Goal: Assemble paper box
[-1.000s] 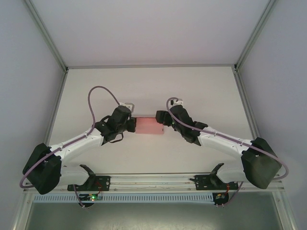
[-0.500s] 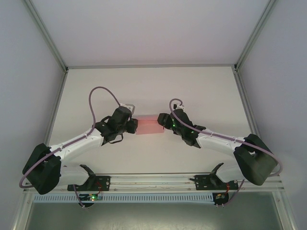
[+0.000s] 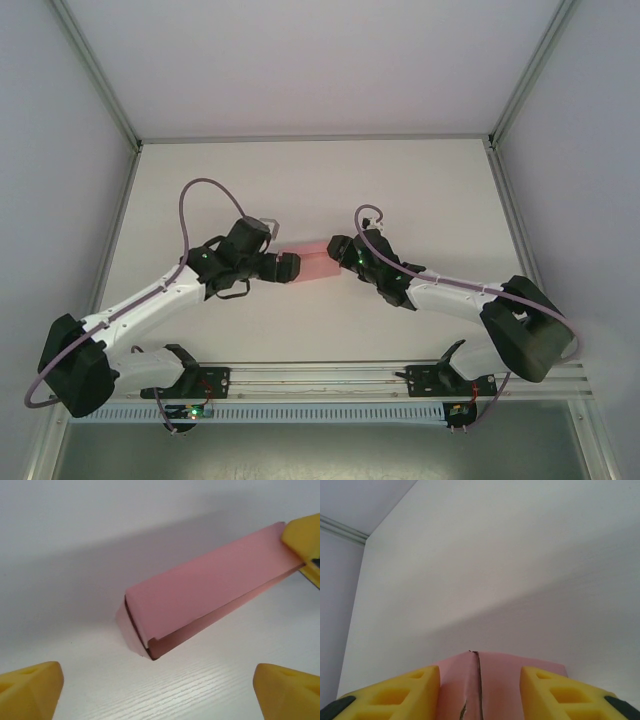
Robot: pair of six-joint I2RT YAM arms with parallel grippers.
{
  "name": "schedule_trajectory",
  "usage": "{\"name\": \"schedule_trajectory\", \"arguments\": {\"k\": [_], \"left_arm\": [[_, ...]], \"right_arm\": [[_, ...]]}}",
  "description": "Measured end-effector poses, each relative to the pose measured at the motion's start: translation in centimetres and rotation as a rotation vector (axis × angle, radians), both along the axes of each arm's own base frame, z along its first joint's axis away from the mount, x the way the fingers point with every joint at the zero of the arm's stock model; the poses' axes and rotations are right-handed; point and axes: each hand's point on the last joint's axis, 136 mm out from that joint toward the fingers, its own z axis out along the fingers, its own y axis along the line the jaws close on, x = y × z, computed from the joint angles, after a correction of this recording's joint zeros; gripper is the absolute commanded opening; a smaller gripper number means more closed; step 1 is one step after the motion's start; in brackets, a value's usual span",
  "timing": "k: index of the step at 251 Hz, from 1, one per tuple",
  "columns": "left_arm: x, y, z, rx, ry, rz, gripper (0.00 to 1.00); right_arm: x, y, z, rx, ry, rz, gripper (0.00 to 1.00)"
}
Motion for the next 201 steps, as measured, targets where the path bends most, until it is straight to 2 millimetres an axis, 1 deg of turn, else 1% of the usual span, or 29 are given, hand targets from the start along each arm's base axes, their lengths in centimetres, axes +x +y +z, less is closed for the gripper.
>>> {"name": "schedule_trajectory", "arguments": {"k": [26,52,73,98,121,163,183,201], "left_arm": [[0.4,0.4,0.2,-0.048,0.034,0.052,1.0],[1.9,1.6,-0.1,-0.161,0.072,0.149,1.0],[2.8,2.3,-1.1,-0.25,0.11,0.21,1.0],[3.0,2.0,-2.6,-0.334,0.173,0.233,0.98],[2.9,1.4,-3.5,-0.39,0.218,0.23,0.91],[3.2,0.9,-3.5,-0.461,0.224,0.224,0.76],[3.2,0.8,-3.6,-0.49,0.221,0.217,0.72],[3.2,0.7,-3.8,-0.516,0.22,0.211,0.67]], "right_arm": [[0.0,0.0,0.0,0.003,-0.002,0.0,0.45],[0.0,0.0,0.0,0.005,-0.005,0.0,0.42],[0.1,0.1,0.0,0.009,-0.008,0.001,0.42],[0.1,0.1,0.0,0.011,-0.01,0.003,0.41],[0.1,0.2,0.0,0.013,-0.011,0.003,0.41],[0.3,0.3,-0.1,0.019,-0.018,0.003,0.39],[0.3,0.3,-0.1,0.022,-0.022,0.003,0.38],[0.3,0.4,-0.2,0.024,-0.024,0.004,0.37]]}}
